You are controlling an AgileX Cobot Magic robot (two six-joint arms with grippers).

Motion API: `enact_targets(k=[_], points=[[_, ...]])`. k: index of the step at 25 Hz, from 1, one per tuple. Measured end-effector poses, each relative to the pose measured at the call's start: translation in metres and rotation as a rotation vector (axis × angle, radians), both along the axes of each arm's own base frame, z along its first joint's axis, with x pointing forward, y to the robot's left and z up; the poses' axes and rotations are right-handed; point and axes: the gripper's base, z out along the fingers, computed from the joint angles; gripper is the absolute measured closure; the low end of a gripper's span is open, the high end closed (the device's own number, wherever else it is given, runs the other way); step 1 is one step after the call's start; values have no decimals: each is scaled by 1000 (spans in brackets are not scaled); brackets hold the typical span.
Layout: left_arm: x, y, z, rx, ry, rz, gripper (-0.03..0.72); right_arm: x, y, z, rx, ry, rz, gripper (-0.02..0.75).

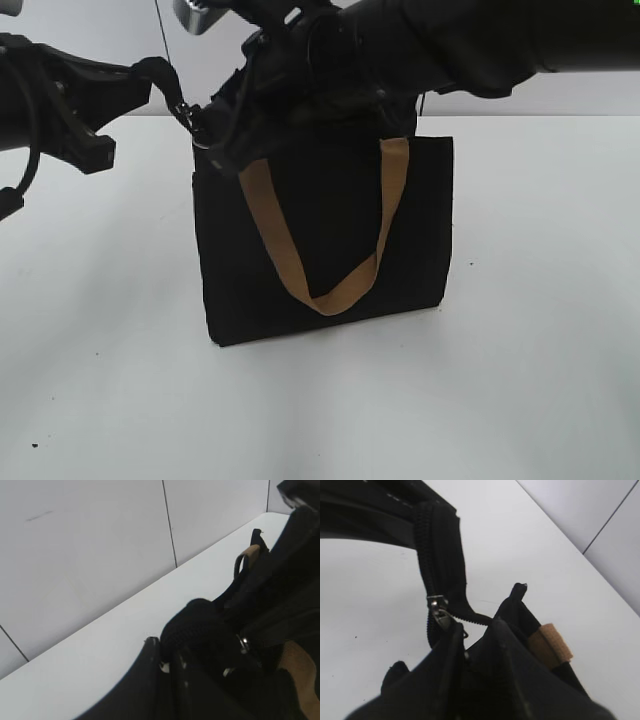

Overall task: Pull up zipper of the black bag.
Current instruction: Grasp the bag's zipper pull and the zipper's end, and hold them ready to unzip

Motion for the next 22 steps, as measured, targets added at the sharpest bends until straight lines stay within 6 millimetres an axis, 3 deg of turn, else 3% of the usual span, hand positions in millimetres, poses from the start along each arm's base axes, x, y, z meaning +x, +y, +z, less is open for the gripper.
enact_targets(k=[5, 22], points=[[0, 0, 0, 0, 0, 0, 661, 2, 7, -12, -19, 56, 45, 582], [0, 0, 0, 0, 0, 0, 661, 3, 6, -13, -52, 26, 56, 605]])
